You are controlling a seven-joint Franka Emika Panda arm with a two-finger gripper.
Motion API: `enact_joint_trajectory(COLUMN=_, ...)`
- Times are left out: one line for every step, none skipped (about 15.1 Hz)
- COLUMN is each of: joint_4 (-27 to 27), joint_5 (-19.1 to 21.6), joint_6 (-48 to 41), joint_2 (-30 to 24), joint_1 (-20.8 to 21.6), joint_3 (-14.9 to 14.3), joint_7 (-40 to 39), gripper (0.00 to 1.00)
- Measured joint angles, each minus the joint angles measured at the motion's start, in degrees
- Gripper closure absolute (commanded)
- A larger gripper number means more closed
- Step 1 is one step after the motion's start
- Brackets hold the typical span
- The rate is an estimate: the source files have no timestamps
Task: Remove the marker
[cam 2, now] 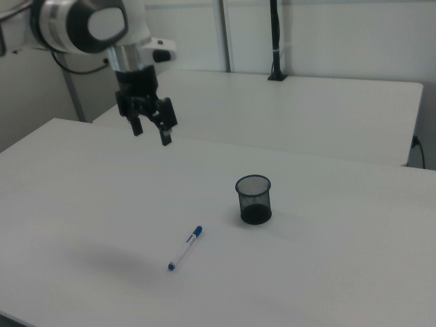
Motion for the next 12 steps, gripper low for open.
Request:
enact_joint_trajectory(joint_4=0.0, joint_5=0.9, joint_6=-0.8, joint_2=-1.3, joint_1=0.0, joint_3=0.0, joint_7=0.8, gripper=0.0)
enact_joint_trajectory(joint_4=0.0, joint_5=1.4, joint_6=-1.3, joint_2=-2.2, joint_1=0.2, joint_3=0.0, joint_7=1.4, gripper=0.0)
enact_joint_trajectory(joint_4=-0.1, joint_5=1.7, joint_6=-1.4, joint_2=-2.6, joint_1=1.0, joint_3=-0.1, joint_7=1.9, gripper=0.0)
enact_joint_trajectory(joint_4=-0.1, joint_5=1.7, joint_6=-1.4, joint_2=-2.5, joint_1=2.1, joint_3=-0.6, joint_7=2.0, gripper=0.0)
enact_joint_trajectory(joint_4=-0.2, joint_5=1.7, joint_6=-1.2, joint_2=-2.3, joint_1=3.6, joint_3=-1.5, joint_7=2.0, gripper=0.0)
enact_joint_trajectory(joint_4=-0.3, joint_5=1.7, joint_6=-0.1, joint_2=-2.1, joint_1=5.0, joint_3=-2.5, joint_7=2.0, gripper=0.0)
enact_joint_trajectory(joint_4=-0.4, joint_5=1.7, joint_6=1.6, joint_2=-1.8, joint_1=5.9, joint_3=-3.3, joint_7=2.0, gripper=0.0)
enact_joint_trajectory(joint_4=-0.6, joint_5=1.5, joint_6=3.8, joint_2=-1.4, joint_1=6.4, joint_3=-3.8, joint_7=2.0, gripper=0.0)
enact_joint_trajectory(joint_4=-0.6, joint_5=0.9, joint_6=4.7, joint_2=-1.2, joint_1=6.6, joint_3=-4.0, joint_7=2.0, gripper=0.0)
enact_joint_trajectory(joint_4=-0.6, joint_5=0.0, joint_6=5.2, joint_2=-1.0, joint_1=6.6, joint_3=-4.1, joint_7=2.0, gripper=0.0)
enact_joint_trajectory(joint_4=-0.6, joint_5=-0.7, joint_6=5.3, joint_2=-1.0, joint_1=6.6, joint_3=-4.1, joint_7=2.0, gripper=0.0)
enact_joint_trajectory(joint_4=-0.6, joint_5=-0.8, joint_6=5.3, joint_2=-1.0, joint_1=6.6, joint_3=-4.1, joint_7=2.0, gripper=0.0)
